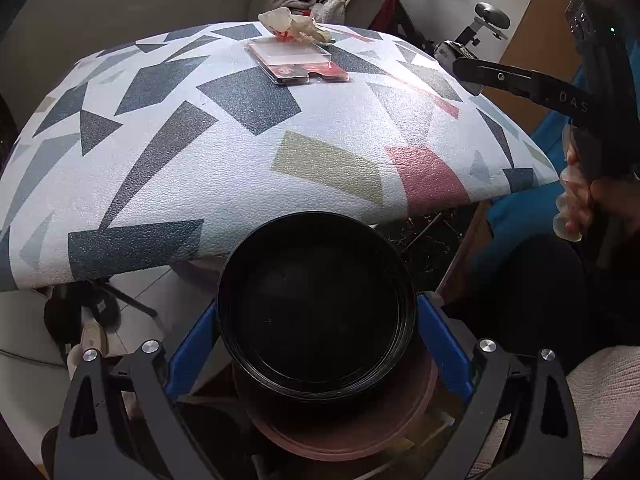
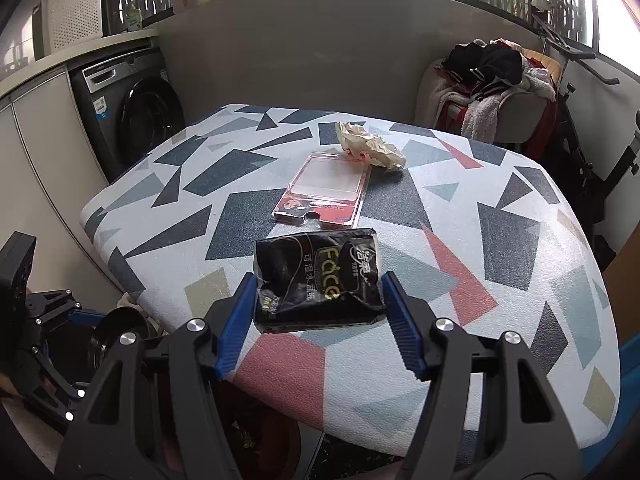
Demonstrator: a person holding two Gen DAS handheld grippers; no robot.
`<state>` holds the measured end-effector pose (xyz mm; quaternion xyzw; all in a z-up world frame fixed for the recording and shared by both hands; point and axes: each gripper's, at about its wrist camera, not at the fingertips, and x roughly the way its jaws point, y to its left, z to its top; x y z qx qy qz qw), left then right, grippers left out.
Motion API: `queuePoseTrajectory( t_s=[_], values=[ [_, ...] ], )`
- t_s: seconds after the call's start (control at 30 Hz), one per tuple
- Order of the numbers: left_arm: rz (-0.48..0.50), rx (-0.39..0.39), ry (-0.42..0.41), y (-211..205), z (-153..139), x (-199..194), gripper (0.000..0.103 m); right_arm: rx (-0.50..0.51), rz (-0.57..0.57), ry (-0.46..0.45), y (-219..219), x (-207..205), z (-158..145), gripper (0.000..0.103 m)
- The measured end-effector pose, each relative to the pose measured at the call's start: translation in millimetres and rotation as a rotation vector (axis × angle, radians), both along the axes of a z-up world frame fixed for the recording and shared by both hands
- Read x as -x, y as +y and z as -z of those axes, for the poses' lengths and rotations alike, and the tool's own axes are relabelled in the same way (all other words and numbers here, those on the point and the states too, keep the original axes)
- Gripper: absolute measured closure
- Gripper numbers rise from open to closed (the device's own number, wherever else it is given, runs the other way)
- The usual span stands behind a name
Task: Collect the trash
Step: 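Drop black lid into brown bin with left tool while right tool holds tissue pack, then lower the tissue pack into the brown bin and open the right tool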
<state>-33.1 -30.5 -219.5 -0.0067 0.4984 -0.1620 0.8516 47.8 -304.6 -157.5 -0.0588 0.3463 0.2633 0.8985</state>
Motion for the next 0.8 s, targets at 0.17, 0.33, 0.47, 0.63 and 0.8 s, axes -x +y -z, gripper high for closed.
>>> queuePoseTrajectory(
  t_s=[0.17, 0.33, 0.47, 0.63, 0.8],
  values=[
    [-0.015, 0.000, -0.012, 3, -6, -3, 0.008, 0.033, -0.026, 0.000, 8, 9, 7, 0.039],
    [-0.082, 0.004, -0.042, 19, -17, -8, 0.007, 0.042, -0.059, 0.010, 16, 17, 13, 0.039],
    [-0.141, 0.009, -0.089, 36, -32, -12, 0.007, 0.046, -0.086, 0.027, 24, 23, 18, 0.039],
    [-0.221, -0.007, -0.145, 57, -52, -16, 0.007, 0.045, -0.138, 0.068, 34, 34, 26, 0.039],
    [-0.287, -0.011, -0.171, 78, -63, -18, 0.006, 0.066, -0.218, 0.117, 50, 51, 39, 0.039]
  ],
)
